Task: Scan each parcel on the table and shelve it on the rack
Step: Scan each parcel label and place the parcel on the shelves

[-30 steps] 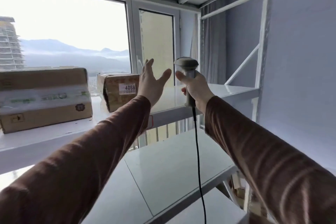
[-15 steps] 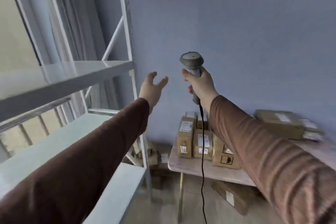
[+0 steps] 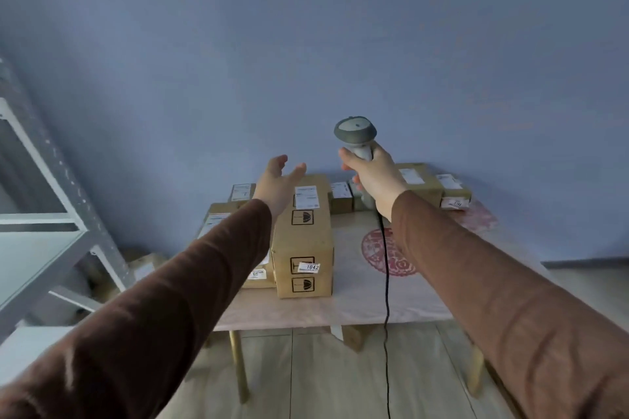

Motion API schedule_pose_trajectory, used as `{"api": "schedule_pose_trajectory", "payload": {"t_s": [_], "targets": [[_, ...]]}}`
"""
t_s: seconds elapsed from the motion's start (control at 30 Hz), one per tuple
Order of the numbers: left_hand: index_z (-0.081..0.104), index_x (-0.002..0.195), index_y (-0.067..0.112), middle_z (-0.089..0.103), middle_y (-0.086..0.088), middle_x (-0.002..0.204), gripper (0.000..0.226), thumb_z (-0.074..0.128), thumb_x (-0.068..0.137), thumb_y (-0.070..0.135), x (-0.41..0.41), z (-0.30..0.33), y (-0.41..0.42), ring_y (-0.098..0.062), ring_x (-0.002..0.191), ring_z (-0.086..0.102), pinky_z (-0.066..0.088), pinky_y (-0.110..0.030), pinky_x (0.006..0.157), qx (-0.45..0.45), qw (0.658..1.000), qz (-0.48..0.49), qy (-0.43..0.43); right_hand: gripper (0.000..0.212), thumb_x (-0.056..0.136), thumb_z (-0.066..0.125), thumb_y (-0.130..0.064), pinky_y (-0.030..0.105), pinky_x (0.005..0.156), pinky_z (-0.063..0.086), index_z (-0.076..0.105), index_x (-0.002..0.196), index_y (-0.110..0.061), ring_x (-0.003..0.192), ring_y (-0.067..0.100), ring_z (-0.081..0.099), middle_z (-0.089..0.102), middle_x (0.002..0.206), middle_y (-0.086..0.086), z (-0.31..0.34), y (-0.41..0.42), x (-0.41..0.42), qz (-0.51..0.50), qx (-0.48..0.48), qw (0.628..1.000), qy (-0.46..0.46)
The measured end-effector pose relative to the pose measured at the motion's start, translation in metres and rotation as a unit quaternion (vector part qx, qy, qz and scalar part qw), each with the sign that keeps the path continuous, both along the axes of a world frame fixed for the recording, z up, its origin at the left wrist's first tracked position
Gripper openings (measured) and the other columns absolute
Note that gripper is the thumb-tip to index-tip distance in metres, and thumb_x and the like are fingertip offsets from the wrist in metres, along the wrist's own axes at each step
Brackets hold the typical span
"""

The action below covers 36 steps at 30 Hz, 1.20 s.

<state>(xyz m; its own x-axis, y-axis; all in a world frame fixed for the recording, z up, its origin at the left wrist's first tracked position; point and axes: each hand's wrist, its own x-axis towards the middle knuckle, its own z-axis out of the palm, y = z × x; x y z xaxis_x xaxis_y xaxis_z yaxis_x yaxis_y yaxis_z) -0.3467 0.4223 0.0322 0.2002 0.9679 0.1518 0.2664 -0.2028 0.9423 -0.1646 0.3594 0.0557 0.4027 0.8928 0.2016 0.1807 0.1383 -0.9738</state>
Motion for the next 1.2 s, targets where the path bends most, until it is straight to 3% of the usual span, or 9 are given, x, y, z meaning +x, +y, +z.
{"api": "schedule_pose_trajectory", "payload": {"t_s": [0.13,0.27,0.43,0.57,0.7,0.8,0.87,0.97,1.2], "targets": [[0.033,0.159,0.013,0.040,-0.007,0.163,0.067,0.059,0.104,0.040,0.026,-0.045,0.033,-0.024,0.146,0.043,0.036,-0.038,0.119,-0.059,0.998,0.015,0.010,0.019,0.096,0.069,-0.039,0.025,0.060,0.047,0.061,0.106,-0.025,0.061,0.008,0.053,0.071,0.090,0.001,-0.045,0.037,0.039,0.021,-0.054,0.998,0.014],[0.034,0.159,0.015,0.050,-0.007,0.156,0.068,0.060,0.102,0.042,0.026,-0.082,0.065,-0.024,0.132,0.055,0.046,-0.042,0.112,-0.119,0.992,0.039,0.008,0.026,0.094,0.072,-0.041,0.025,0.058,0.046,0.064,0.110,-0.022,0.059,0.010,0.056,0.072,0.083,0.001,-0.093,0.073,0.052,0.034,-0.104,0.993,0.039],[0.029,0.162,0.015,0.043,-0.009,0.162,0.078,0.062,0.100,0.047,0.010,-0.129,0.108,-0.027,0.143,0.047,0.039,-0.040,0.113,-0.188,0.979,0.070,0.034,0.021,0.090,0.079,-0.035,0.022,0.051,0.047,0.065,0.092,-0.020,0.056,0.010,0.057,0.067,0.068,-0.002,-0.152,0.115,0.054,0.019,-0.156,0.985,0.071],[0.028,0.162,0.014,0.042,-0.009,0.162,0.080,0.061,0.099,0.051,0.000,-0.166,0.138,-0.028,0.145,0.043,0.036,-0.039,0.111,-0.241,0.968,0.065,0.030,0.023,0.090,0.078,-0.031,0.032,0.066,0.049,0.064,0.093,-0.014,0.076,0.020,0.062,0.068,0.084,0.007,-0.193,0.143,0.052,-0.006,-0.188,0.978,0.092],[0.029,0.162,0.017,0.043,-0.011,0.161,0.078,0.057,0.100,0.054,-0.001,-0.198,0.170,-0.030,0.146,0.042,0.032,-0.048,0.124,-0.274,0.960,0.048,0.030,0.027,0.092,0.076,-0.038,0.046,0.091,0.055,0.066,0.101,-0.015,0.099,0.026,0.067,0.070,0.098,0.006,-0.226,0.164,0.050,-0.038,-0.217,0.972,0.083],[0.032,0.162,0.020,0.045,-0.008,0.159,0.074,0.055,0.101,0.054,0.003,-0.214,0.187,-0.029,0.144,0.044,0.031,-0.048,0.124,-0.298,0.954,0.028,0.022,0.034,0.093,0.075,-0.039,0.043,0.091,0.055,0.068,0.114,-0.014,0.104,0.025,0.066,0.070,0.101,0.001,-0.244,0.175,0.046,-0.043,-0.225,0.968,0.105],[0.035,0.160,0.024,0.051,-0.002,0.150,0.071,0.056,0.100,0.056,0.006,-0.221,0.192,-0.024,0.129,0.053,0.042,-0.039,0.113,-0.315,0.948,0.037,0.008,0.033,0.093,0.074,-0.038,0.036,0.090,0.051,0.069,0.117,-0.015,0.107,0.023,0.066,0.072,0.105,0.000,-0.255,0.181,0.043,-0.036,-0.231,0.964,0.130],[0.044,0.155,0.029,0.063,0.004,0.122,0.065,0.056,0.098,0.060,0.010,-0.226,0.195,-0.018,0.104,0.062,0.054,-0.034,0.083,-0.353,0.935,0.033,-0.024,0.035,0.093,0.075,-0.034,0.043,0.102,0.053,0.070,0.121,-0.013,0.113,0.026,0.067,0.075,0.114,0.006,-0.263,0.188,0.042,-0.035,-0.241,0.954,0.174],[0.030,0.161,0.028,0.060,-0.011,0.135,0.075,0.060,0.098,0.056,0.030,-0.221,0.194,-0.028,0.111,0.064,0.058,-0.041,0.082,-0.355,0.934,0.013,-0.035,0.029,0.091,0.077,-0.016,0.050,0.102,0.054,0.071,0.116,-0.003,0.110,0.033,0.070,0.075,0.114,0.017,-0.258,0.187,0.060,-0.046,-0.243,0.944,0.219]]}}
